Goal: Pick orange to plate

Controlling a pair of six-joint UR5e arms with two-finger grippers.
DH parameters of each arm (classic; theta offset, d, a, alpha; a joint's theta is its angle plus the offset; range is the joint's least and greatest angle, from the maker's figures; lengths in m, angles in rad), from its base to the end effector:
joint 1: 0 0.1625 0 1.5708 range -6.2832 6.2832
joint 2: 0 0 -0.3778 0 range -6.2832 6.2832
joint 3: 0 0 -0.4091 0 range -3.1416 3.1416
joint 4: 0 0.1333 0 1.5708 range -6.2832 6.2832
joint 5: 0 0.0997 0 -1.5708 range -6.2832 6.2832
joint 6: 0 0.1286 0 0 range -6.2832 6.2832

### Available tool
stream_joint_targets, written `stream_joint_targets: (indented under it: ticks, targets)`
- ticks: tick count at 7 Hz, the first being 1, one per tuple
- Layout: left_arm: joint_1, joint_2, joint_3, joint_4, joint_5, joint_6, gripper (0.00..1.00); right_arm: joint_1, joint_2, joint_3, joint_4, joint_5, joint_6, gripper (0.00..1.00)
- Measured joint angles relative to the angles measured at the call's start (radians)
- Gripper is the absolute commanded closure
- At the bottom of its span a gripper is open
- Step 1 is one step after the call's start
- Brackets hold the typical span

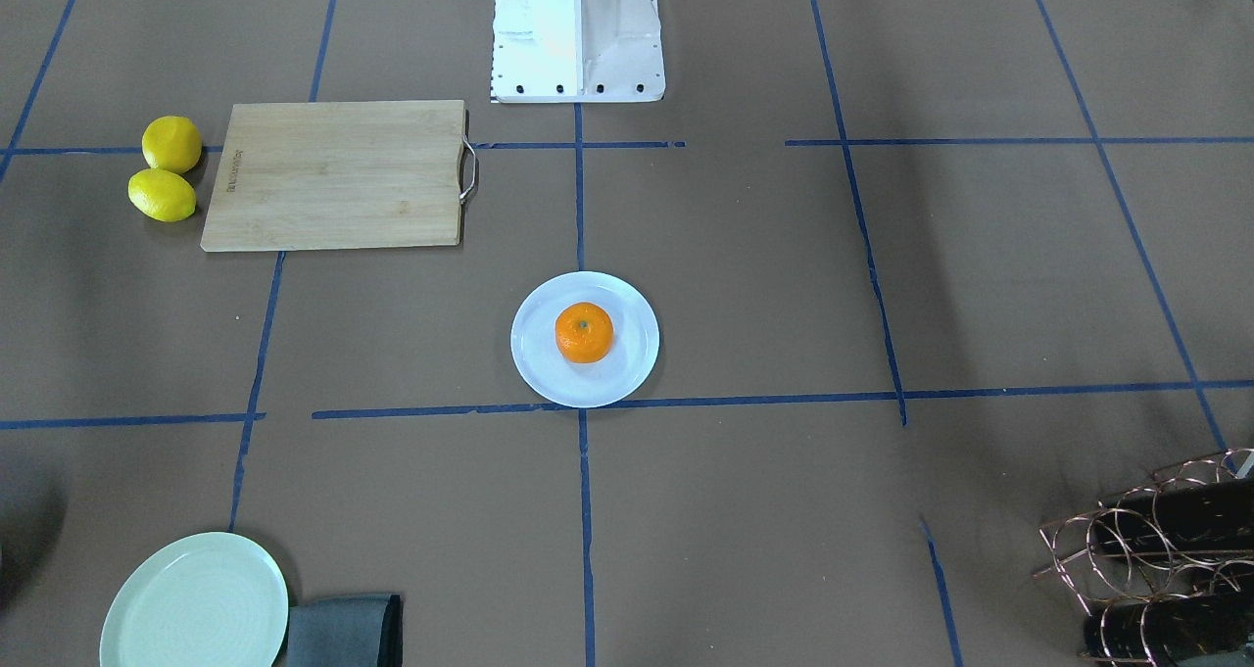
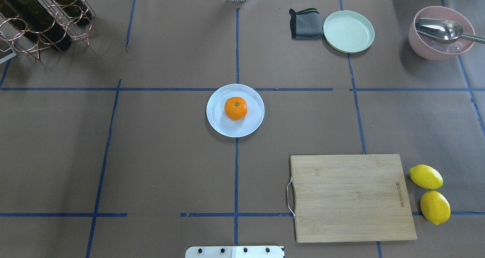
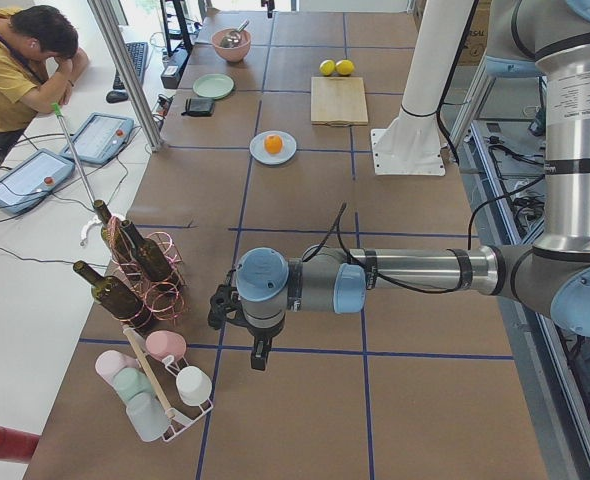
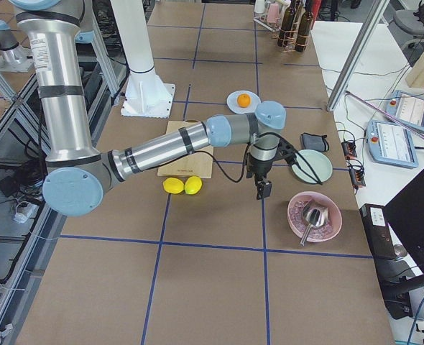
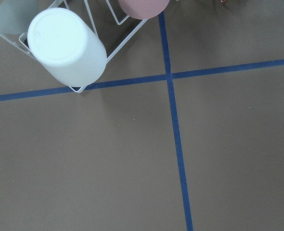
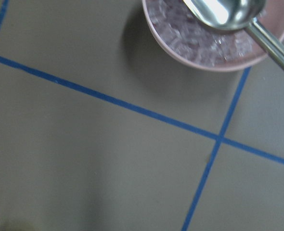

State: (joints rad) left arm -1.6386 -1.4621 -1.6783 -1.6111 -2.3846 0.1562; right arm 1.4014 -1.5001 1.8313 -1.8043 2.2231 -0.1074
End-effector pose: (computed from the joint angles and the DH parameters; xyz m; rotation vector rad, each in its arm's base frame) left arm -0.0717 -0.4674 0.6229 0.1277 0.8048 0.0994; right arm -0.0337 -0.5246 0.4983 0.0742 -0.6569 -0.2986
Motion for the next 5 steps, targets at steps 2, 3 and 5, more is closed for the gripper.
stream_joint_targets:
  ticks: [2, 3, 5]
  targets:
    - [-0.001, 0.001, -0.003, -0.003, 0.001, -0.001, 0.0, 0.051, -0.108, -0.002, 0.011, 0.017, -0.002, 0.0]
    - [-0.001, 0.002, -0.003, -0.003, 0.001, -0.001, 0.0, 0.077, -0.145, -0.002, 0.027, 0.04, -0.001, 0.0]
    - [-0.001, 0.002, -0.003, -0.002, 0.001, -0.001, 0.0, 0.117, -0.185, -0.003, 0.041, 0.084, -0.001, 0.0]
